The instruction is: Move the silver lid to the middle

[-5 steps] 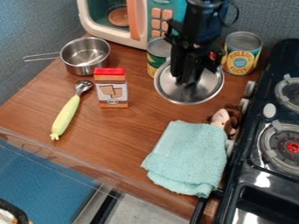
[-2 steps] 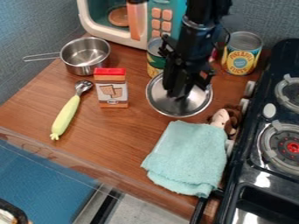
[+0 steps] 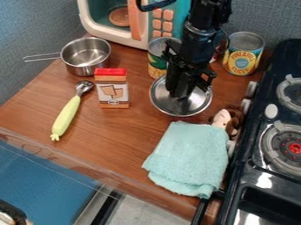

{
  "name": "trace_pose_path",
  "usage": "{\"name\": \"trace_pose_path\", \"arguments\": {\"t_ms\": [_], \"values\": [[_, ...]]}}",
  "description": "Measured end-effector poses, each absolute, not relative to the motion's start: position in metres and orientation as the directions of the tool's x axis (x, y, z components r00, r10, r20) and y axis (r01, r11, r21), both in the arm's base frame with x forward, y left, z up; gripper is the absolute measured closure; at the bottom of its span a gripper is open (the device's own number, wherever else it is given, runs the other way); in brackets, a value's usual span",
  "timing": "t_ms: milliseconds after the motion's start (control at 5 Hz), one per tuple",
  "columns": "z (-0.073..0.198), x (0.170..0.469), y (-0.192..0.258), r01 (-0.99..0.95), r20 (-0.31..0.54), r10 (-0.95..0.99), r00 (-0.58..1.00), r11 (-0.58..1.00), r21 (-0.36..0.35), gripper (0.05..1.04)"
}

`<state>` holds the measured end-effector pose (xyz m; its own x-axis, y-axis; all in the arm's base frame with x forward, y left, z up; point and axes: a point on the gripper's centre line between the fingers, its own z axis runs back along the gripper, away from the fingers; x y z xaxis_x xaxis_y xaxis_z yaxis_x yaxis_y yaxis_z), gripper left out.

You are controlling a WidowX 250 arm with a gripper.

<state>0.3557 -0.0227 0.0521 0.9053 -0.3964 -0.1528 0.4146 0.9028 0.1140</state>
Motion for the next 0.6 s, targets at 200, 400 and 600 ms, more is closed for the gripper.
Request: {"name": "trace_pose_path", "arguments": {"t_ms": [200, 400, 600], "values": [[0.050, 0.365, -0.016, 0.404, -0.161, -0.384, 0.909, 0.907, 0.120, 0.804], [0.044, 0.372, -0.009, 0.395, -0.171, -0.373, 0.912, 0.912, 0.114, 0.804], [0.035, 0.372, -0.007, 0.396, -0.196, -0.371, 0.908, 0.912, 0.104, 0.804]]}}
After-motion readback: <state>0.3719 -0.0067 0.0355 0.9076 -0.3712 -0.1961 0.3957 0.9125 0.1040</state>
